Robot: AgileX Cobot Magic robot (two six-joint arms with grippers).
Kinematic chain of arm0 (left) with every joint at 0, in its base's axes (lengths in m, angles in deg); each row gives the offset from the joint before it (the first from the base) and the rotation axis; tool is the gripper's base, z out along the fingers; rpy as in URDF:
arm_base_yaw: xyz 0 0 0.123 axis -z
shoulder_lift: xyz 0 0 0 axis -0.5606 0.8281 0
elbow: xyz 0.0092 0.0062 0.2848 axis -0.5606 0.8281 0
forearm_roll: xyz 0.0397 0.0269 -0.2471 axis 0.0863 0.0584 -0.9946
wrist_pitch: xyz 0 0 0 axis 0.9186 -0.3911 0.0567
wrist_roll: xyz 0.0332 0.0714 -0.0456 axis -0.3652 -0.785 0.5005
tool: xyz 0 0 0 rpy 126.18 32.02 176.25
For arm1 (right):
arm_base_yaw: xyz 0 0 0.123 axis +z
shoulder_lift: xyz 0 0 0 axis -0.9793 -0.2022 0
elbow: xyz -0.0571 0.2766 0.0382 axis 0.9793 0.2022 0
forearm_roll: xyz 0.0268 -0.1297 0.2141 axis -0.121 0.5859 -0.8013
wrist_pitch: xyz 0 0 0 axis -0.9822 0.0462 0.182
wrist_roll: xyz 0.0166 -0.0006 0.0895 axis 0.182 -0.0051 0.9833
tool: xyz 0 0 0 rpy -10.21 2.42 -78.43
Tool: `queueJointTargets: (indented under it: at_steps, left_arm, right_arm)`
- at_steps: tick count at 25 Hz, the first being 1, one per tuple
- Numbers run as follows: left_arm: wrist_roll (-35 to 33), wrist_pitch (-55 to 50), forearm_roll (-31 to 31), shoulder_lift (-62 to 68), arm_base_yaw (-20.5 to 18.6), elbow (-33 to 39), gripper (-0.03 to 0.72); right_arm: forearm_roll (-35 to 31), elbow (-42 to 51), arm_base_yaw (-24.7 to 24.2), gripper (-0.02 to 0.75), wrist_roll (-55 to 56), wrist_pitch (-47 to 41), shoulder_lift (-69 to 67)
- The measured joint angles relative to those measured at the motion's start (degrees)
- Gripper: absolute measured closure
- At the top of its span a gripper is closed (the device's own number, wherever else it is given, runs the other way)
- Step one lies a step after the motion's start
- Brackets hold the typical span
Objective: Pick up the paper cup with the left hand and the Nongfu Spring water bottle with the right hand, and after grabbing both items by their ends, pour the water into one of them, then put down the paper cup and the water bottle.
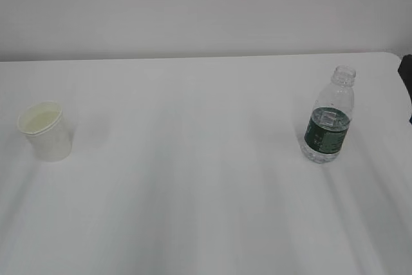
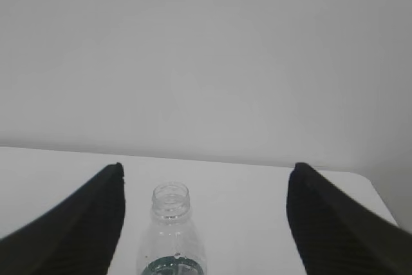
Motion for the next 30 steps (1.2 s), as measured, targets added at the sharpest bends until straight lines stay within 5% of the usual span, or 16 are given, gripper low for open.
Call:
queueJointTargets:
  at_steps: [13, 30]
  left_arm:
    - [0.0, -20.4, 4.3, -13.3, 0.0, -6.1, 0.101]
    - [0.0, -44.1, 5.0, -27.4, 0.0, -10.5, 0.109]
  right_arm:
    - [-3.5, -3.6, 0.0, 0.145, -10.1, -19.1, 14.7]
    - [-21.8, -3.6, 0.0, 0.145, -31.4, -33.5, 32.6]
